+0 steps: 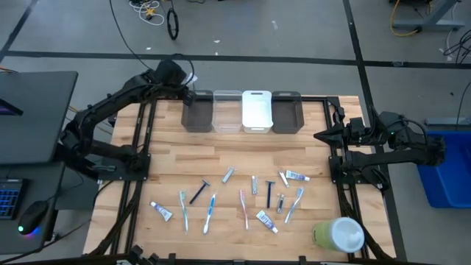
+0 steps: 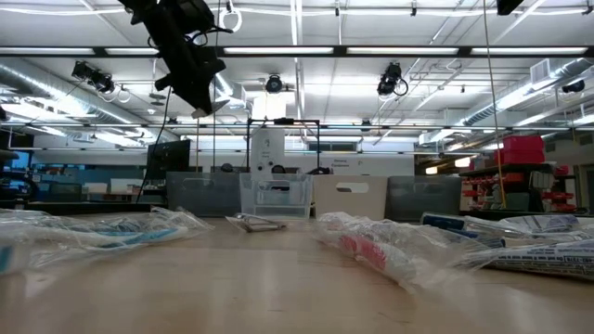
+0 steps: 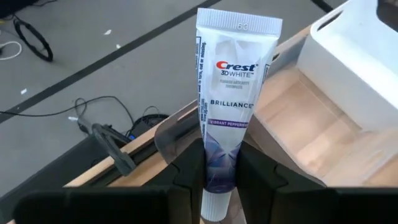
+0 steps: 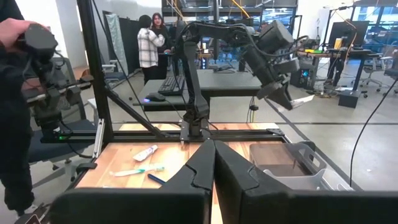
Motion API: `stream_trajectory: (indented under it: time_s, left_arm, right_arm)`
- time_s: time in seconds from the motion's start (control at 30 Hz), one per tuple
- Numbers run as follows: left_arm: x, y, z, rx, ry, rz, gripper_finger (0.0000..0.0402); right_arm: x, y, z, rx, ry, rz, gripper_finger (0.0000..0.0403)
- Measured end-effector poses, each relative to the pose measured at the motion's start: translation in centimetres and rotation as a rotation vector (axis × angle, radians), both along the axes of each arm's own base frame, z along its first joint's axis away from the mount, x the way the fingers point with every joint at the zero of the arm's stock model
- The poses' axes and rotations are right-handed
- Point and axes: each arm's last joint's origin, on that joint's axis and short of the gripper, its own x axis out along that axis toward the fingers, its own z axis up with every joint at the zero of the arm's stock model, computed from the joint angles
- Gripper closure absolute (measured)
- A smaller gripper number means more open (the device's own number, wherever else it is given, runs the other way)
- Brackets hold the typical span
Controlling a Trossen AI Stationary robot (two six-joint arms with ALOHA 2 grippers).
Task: Pick & Place Travel size toiletries
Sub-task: Put the white toothpaste into the left black bin
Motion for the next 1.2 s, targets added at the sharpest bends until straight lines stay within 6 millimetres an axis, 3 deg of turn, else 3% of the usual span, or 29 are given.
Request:
stream_trajectory:
  time_s: [0.2,0.7,1.2]
  left_arm:
    - [1.1,1.5,-1.3,-0.043,0.04,0.007,0.0319]
    - [4.0,4.4,-8.7,-0.256,0.207,-0.001,0.0319]
    - [4.1,4.0,-9.9,-0.359,0.206,0.035,0.0319]
  right_arm:
    - [0.0,0.0,0.0,0.0,0.0,0.0,0.0389]
    - [0.0,0.0,0.0,0.0,0.0,0.0,0.039]
    - [0.0,0.0,0.0,0.0,0.0,0.0,0.0389]
